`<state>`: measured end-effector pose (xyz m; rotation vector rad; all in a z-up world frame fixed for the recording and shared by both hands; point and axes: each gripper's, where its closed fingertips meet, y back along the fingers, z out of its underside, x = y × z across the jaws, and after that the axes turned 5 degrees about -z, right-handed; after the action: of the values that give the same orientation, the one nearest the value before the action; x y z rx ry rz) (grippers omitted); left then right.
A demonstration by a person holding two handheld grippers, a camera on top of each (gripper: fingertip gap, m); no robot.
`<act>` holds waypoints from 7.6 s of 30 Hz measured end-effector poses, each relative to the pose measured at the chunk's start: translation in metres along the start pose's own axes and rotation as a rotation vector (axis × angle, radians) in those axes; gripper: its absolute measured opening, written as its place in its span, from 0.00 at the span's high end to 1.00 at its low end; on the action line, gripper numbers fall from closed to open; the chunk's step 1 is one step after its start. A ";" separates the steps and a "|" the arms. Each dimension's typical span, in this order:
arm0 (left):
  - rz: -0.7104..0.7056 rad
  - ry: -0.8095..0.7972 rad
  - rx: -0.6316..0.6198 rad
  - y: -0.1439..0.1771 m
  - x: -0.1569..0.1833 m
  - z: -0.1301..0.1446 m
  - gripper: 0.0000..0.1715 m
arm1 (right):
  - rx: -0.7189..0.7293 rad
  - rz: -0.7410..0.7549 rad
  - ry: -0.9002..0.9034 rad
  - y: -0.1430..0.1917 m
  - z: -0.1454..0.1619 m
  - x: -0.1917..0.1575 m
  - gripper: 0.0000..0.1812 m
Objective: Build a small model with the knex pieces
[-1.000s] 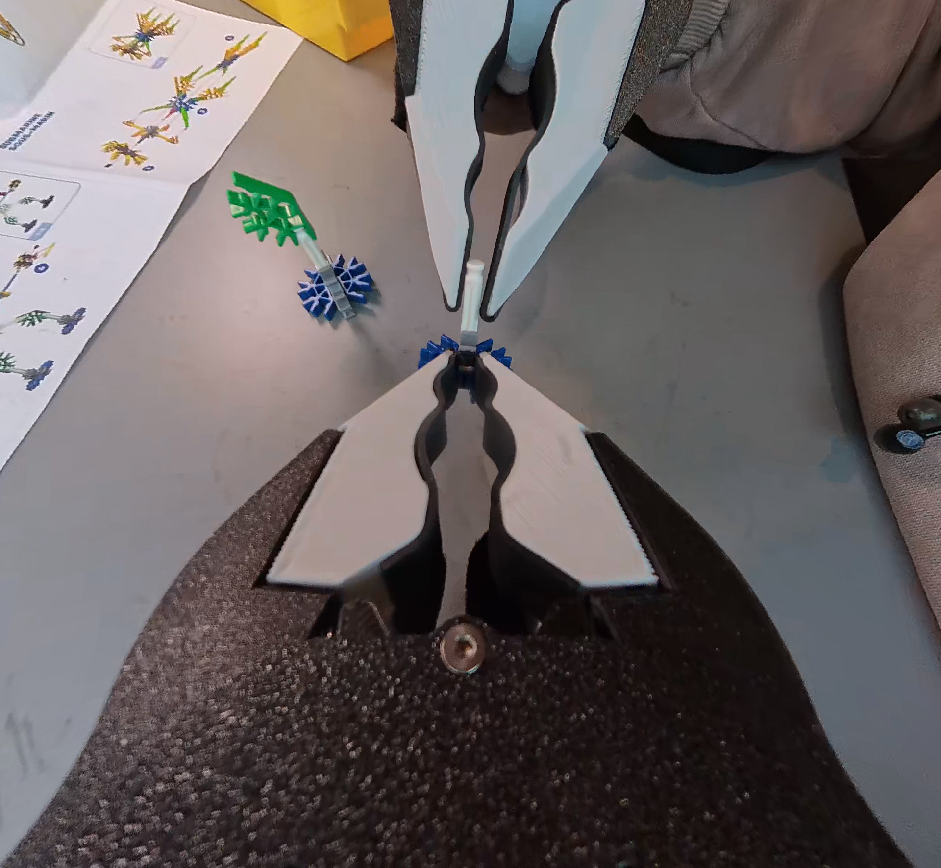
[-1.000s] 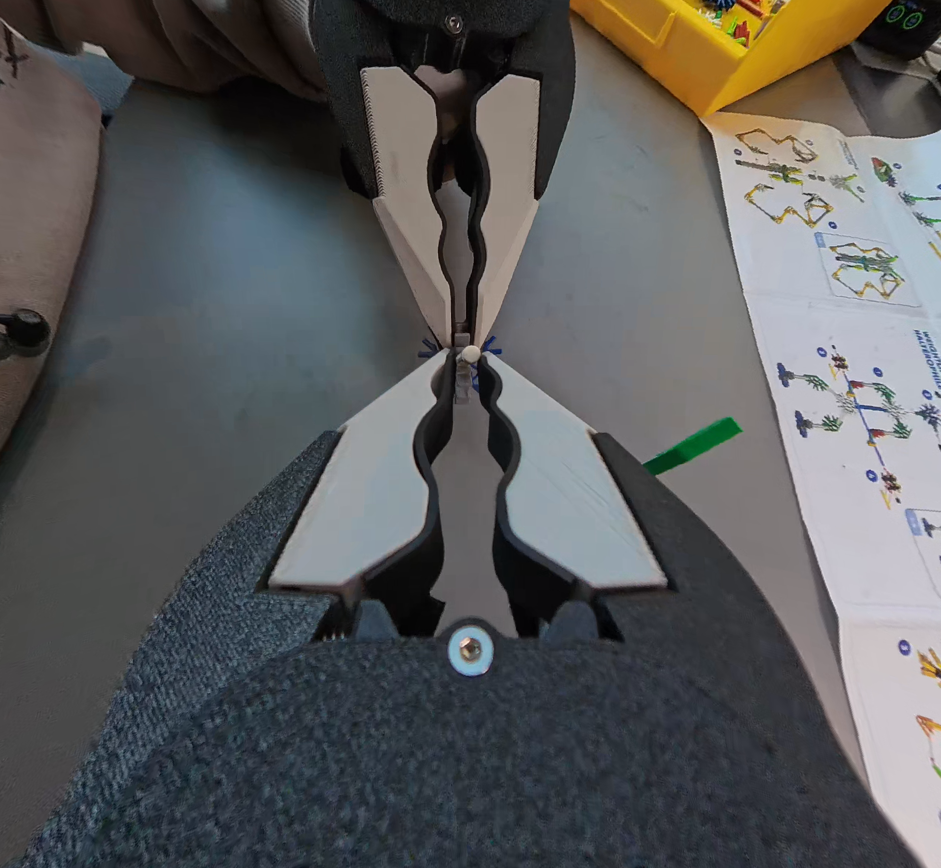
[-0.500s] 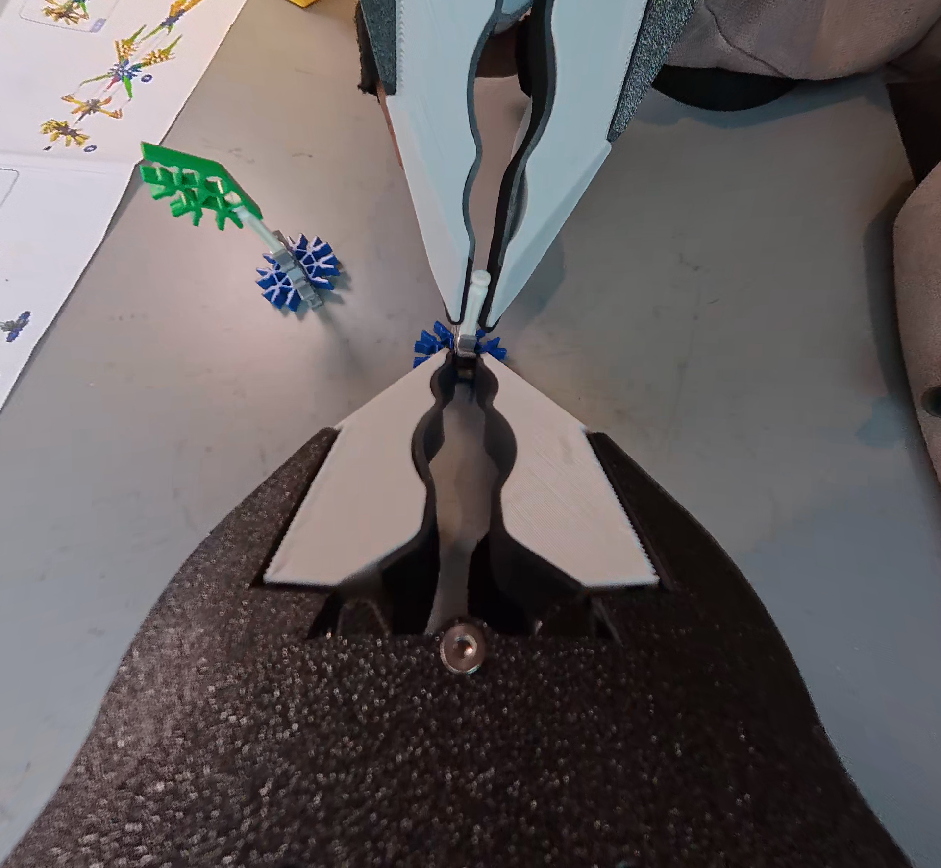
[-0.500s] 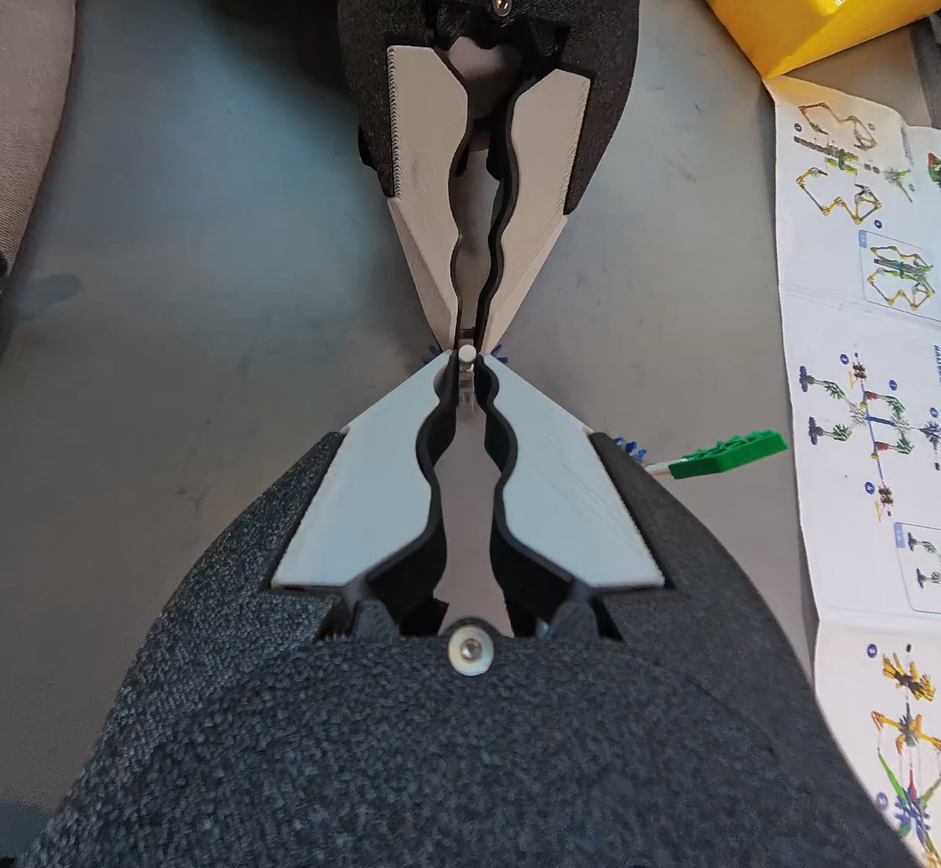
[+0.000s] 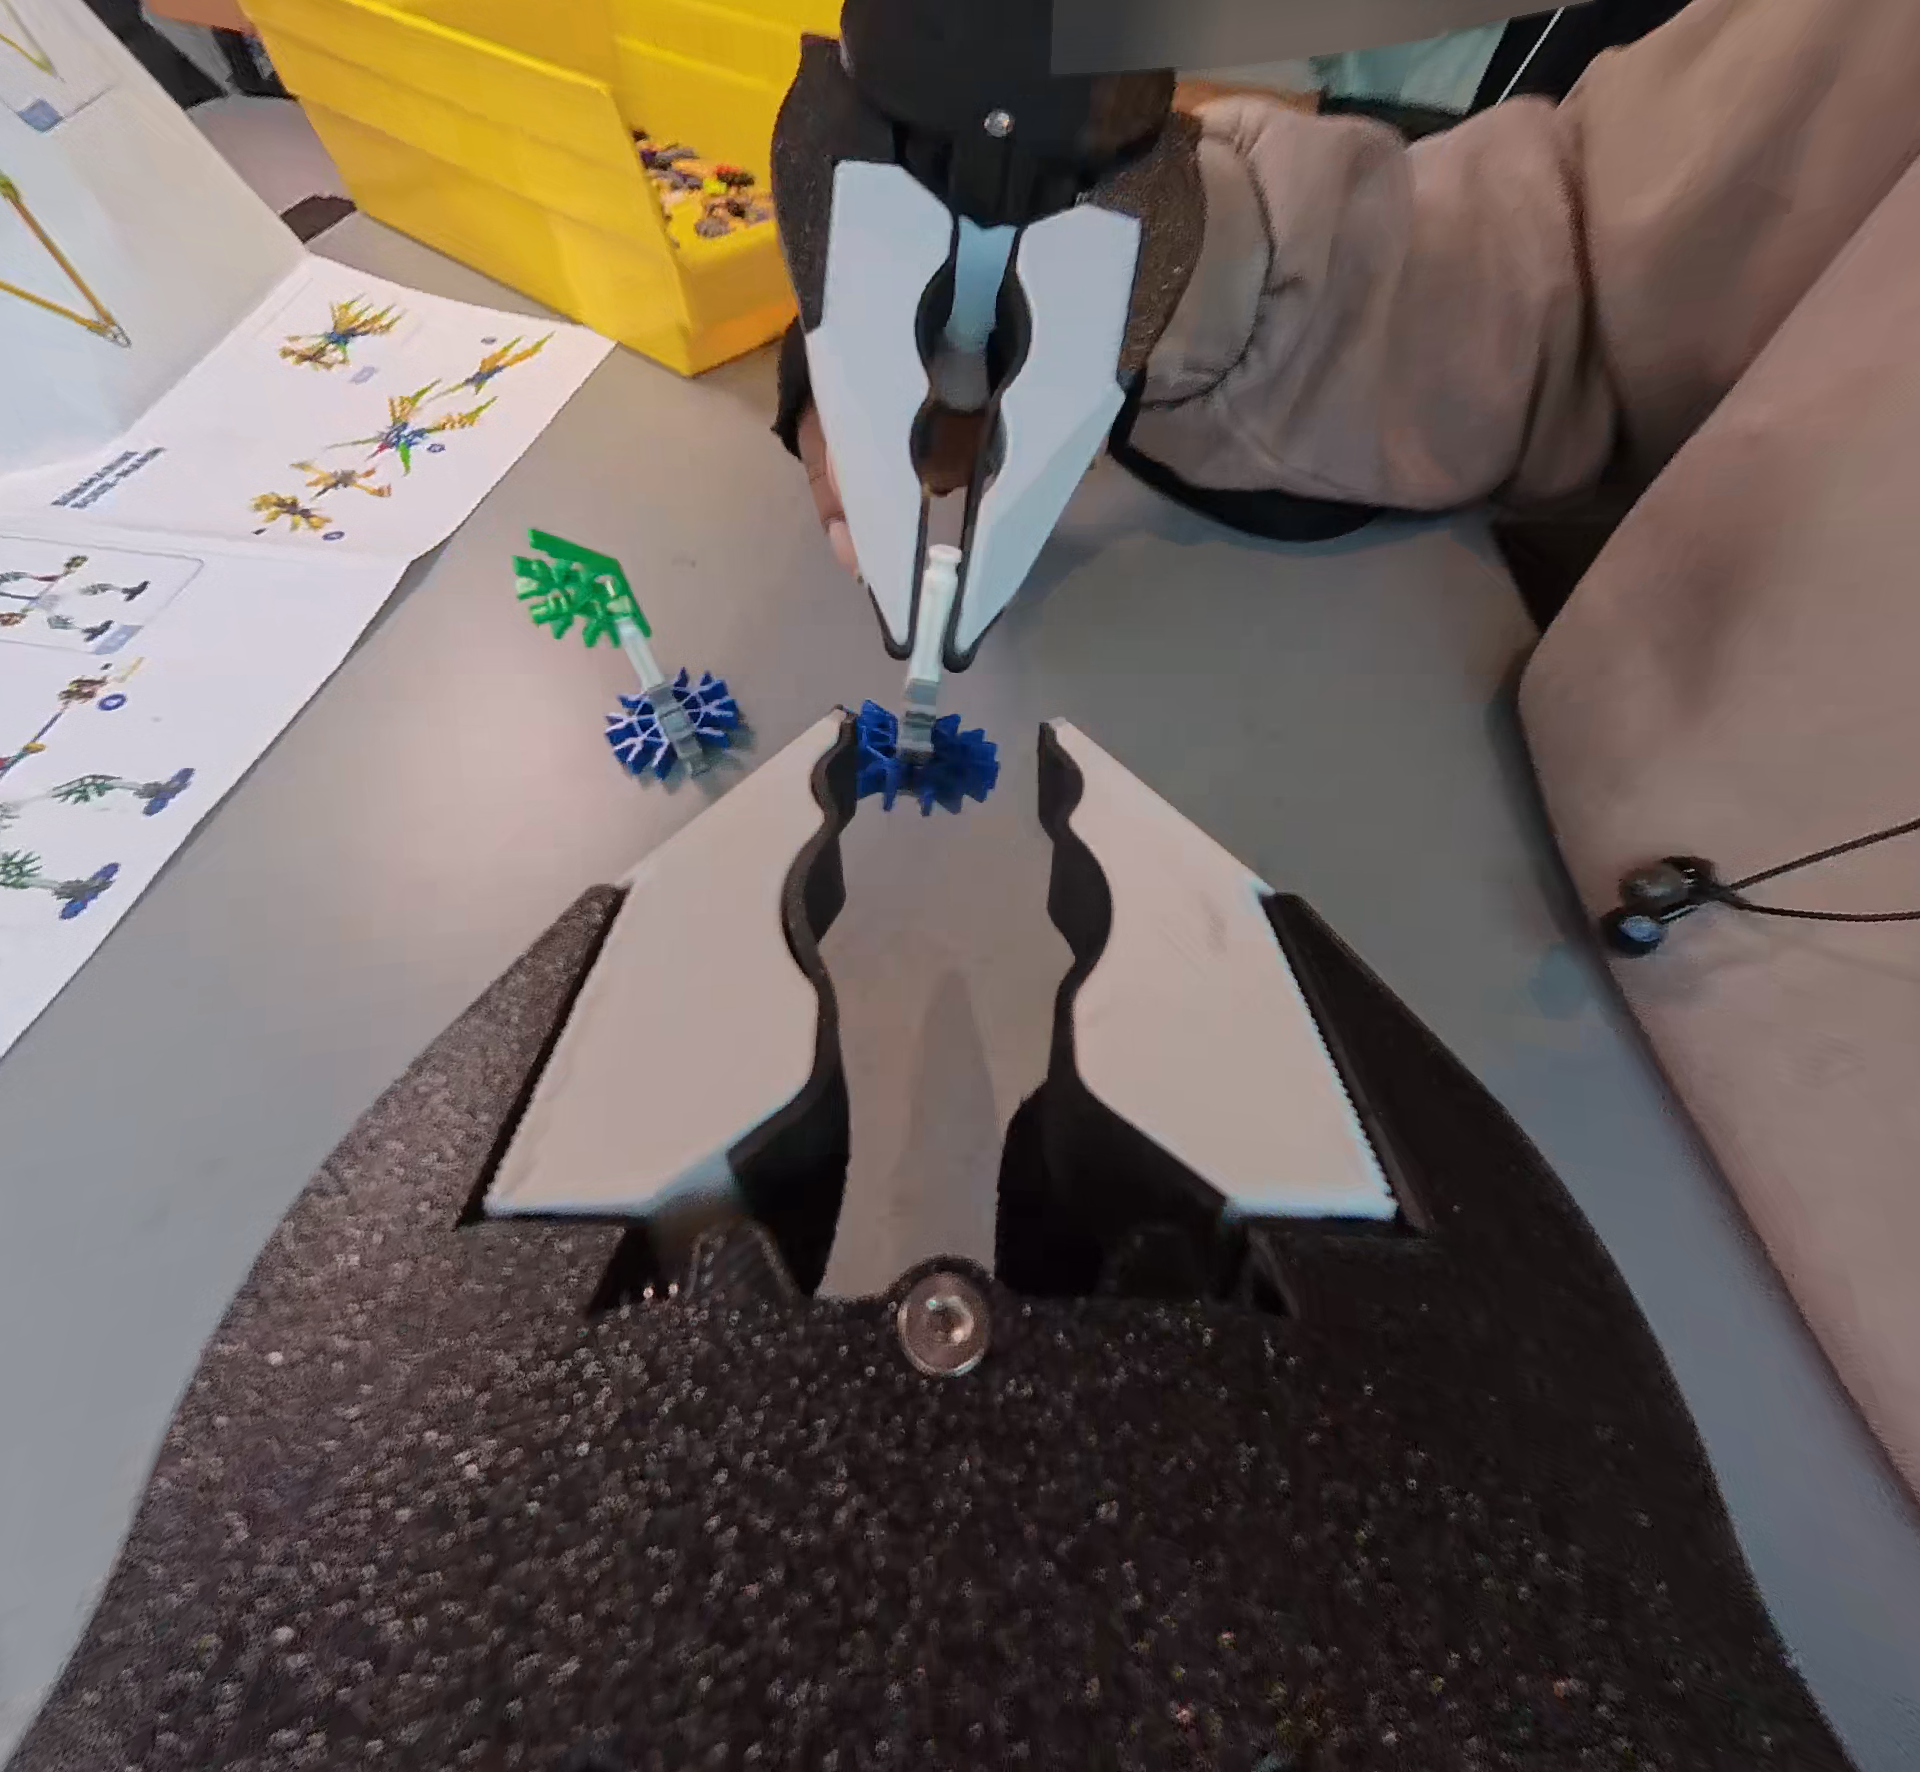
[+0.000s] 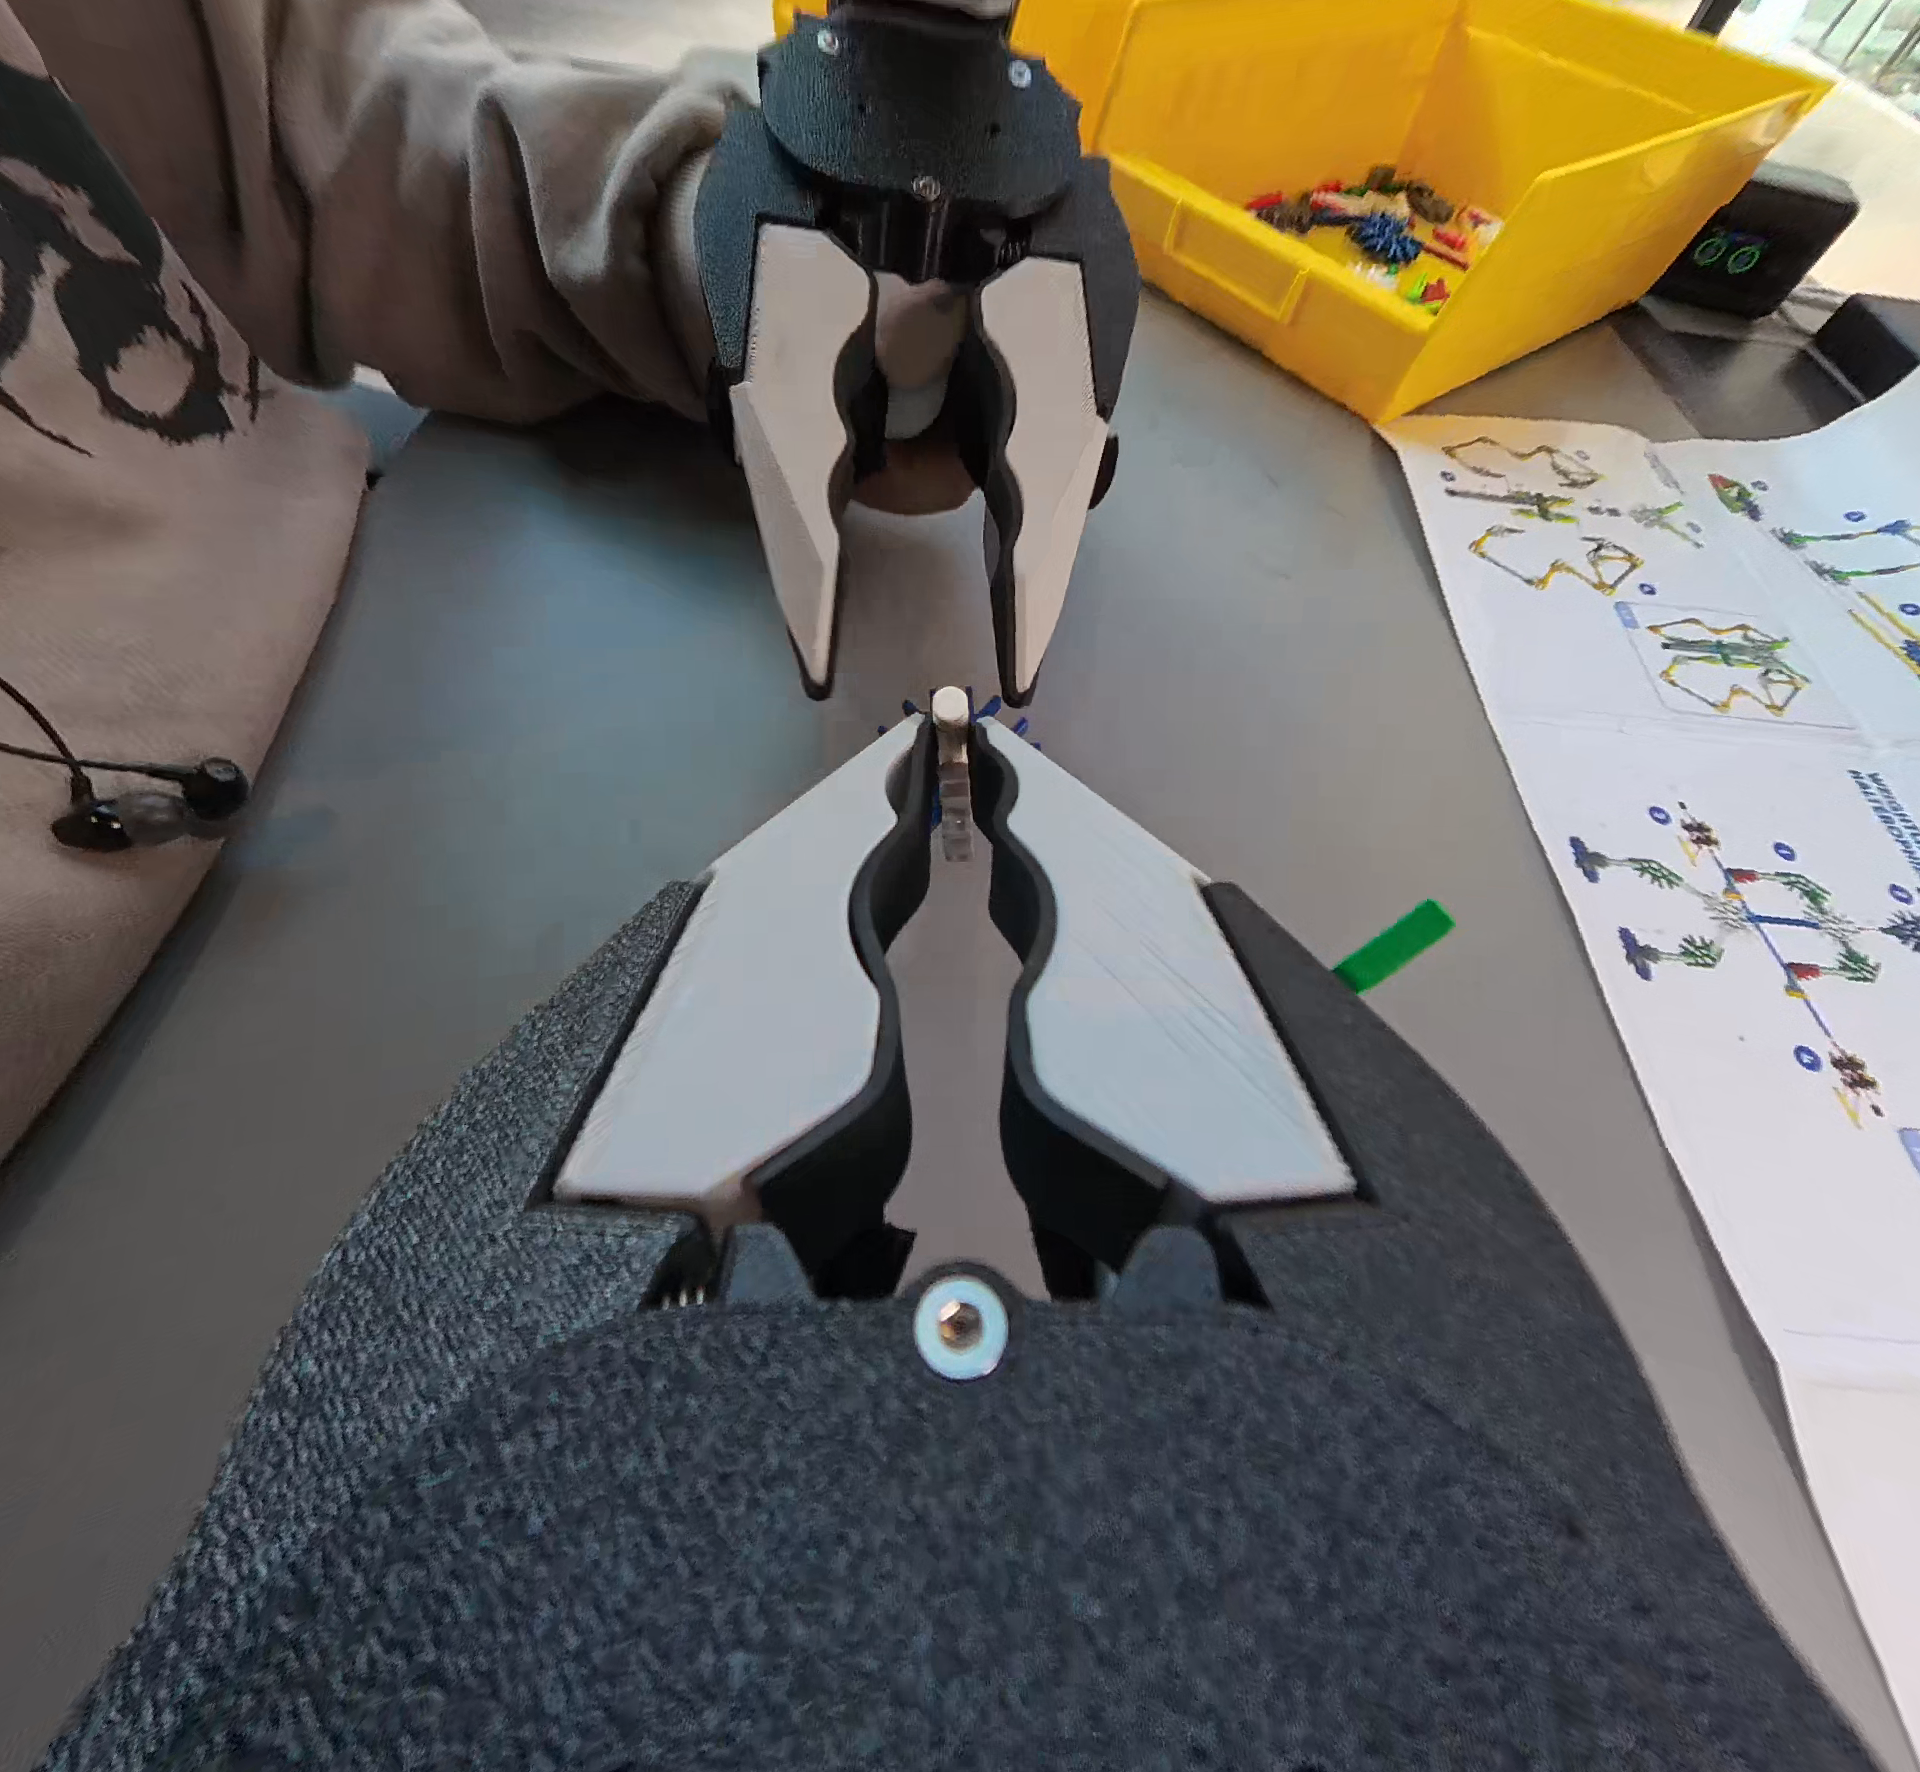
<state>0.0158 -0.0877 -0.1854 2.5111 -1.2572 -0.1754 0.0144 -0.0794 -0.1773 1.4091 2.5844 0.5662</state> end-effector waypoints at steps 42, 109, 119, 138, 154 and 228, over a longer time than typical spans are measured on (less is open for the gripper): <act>0.073 0.014 0.029 0.001 0.016 -0.007 0.70 | 0.061 -0.129 -0.065 0.006 -0.011 -0.015 0.98; -0.002 0.104 0.051 0.008 -0.003 -0.012 0.76 | 0.226 -0.105 -0.373 -0.004 -0.022 0.006 0.97; -0.257 0.244 0.031 0.002 -0.047 -0.001 0.77 | 0.058 0.343 -0.148 -0.009 -0.012 0.040 0.98; -0.221 0.470 0.044 0.000 -0.060 -0.001 0.76 | 0.168 0.410 -0.113 0.008 -0.029 0.056 0.98; -0.037 0.238 0.078 0.013 -0.025 -0.015 0.81 | 0.303 0.012 -0.194 0.005 -0.034 0.014 0.98; 0.132 0.163 0.178 0.034 0.002 -0.032 0.92 | 0.467 -0.207 -0.385 0.014 -0.056 -0.001 0.79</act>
<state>-0.0009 -0.1007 -0.1441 2.5165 -1.4192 0.1767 0.0090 -0.0873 -0.1207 1.1821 2.5785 -0.3304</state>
